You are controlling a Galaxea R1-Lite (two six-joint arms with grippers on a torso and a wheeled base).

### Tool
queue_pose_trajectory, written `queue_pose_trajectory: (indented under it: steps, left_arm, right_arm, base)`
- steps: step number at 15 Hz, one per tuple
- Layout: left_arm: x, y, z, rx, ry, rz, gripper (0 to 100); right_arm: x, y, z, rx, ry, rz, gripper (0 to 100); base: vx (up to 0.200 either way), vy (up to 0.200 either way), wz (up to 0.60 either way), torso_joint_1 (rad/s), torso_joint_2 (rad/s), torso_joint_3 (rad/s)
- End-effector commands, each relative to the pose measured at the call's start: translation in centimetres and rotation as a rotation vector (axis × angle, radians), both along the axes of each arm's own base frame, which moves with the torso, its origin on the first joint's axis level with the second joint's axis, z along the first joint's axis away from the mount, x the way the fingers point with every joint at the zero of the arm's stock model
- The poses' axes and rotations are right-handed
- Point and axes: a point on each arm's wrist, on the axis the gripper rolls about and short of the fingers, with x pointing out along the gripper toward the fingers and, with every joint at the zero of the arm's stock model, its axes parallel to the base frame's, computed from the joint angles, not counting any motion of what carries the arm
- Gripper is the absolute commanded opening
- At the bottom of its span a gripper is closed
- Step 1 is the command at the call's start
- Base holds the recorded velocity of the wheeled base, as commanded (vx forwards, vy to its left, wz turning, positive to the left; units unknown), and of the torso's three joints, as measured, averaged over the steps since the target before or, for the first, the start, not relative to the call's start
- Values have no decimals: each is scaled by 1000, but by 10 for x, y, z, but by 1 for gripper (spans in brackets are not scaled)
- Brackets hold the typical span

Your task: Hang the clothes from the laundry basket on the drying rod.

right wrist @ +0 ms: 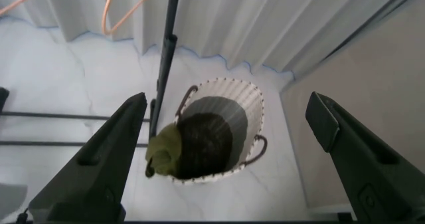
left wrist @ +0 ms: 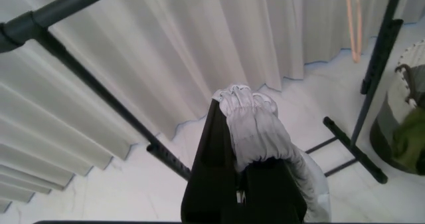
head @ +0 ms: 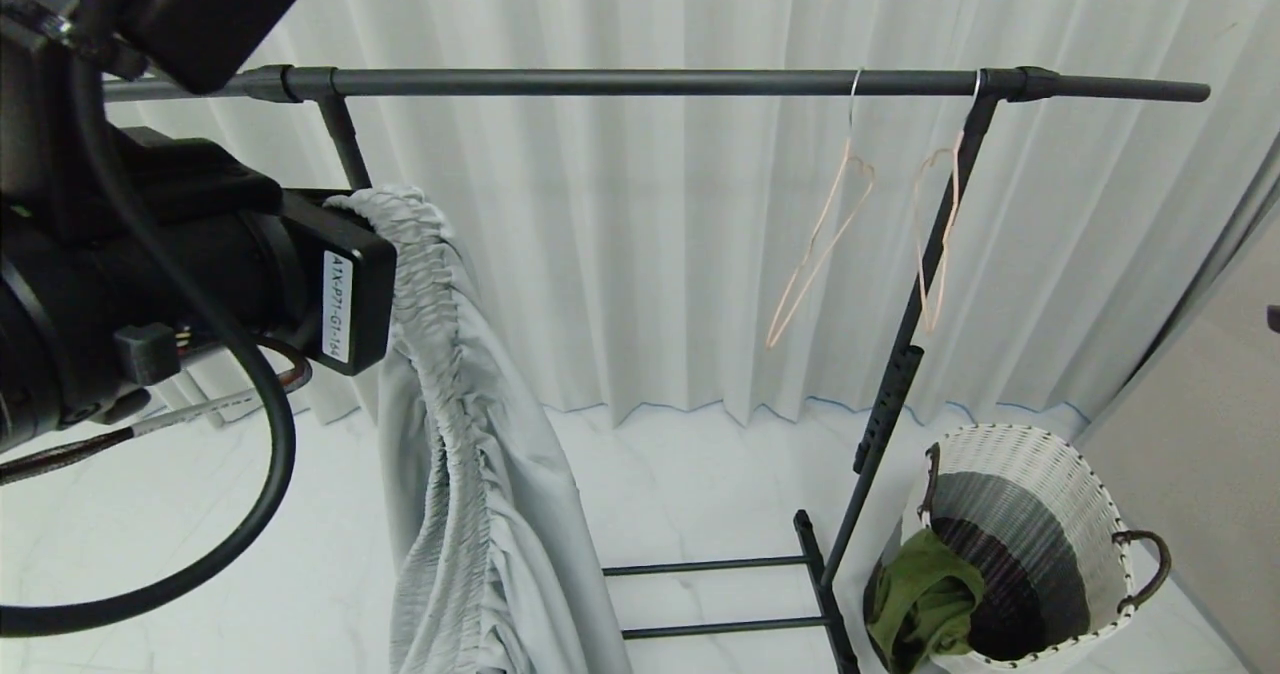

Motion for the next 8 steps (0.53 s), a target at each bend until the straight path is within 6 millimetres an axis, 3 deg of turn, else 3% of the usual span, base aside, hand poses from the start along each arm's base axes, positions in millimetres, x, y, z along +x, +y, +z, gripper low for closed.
queue_pose_trajectory:
  steps: [1,8]
  left_arm:
    - [0,0,0,1,0,0,0]
    - [0,0,-1,0,2,-1,0]
  right_arm:
    - [1,0,-1,-1,3,1,100]
    - [0,0,-1,2,2,-1,100]
  base:
    - [200,0,0,22,2,-7]
    - [200,0,0,5,4,0]
